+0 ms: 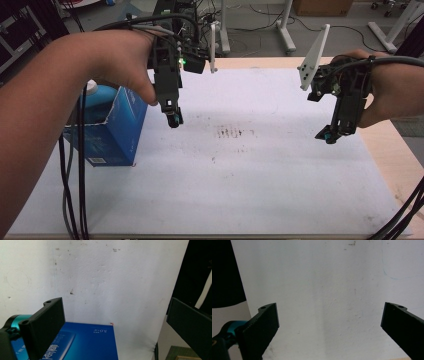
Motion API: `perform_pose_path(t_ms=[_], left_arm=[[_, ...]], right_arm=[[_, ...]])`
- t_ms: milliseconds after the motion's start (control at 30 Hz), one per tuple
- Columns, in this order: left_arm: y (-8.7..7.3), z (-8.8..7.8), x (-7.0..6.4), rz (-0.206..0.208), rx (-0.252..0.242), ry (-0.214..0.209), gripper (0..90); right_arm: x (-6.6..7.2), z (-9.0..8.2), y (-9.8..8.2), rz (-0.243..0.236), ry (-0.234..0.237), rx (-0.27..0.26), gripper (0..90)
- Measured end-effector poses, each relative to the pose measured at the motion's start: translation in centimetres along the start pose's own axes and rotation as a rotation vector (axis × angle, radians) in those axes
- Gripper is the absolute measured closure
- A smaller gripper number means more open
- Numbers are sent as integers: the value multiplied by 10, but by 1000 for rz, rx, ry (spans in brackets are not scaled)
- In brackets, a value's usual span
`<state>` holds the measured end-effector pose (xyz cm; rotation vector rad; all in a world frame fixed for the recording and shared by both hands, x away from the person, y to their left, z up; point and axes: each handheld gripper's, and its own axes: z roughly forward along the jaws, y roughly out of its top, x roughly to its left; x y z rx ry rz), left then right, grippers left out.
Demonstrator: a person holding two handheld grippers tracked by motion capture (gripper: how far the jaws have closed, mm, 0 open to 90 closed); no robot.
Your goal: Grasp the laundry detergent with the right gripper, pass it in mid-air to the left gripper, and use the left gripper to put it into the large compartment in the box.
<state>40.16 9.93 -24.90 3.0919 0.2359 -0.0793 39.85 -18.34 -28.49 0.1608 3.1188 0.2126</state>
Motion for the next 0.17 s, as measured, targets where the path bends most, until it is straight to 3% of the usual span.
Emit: perform_pose_path(t_ms=[167], left_arm=[[-4,-3,0,-6,-7,0,17]], right_arm=[[2,2,2,-2,3,11,6]])
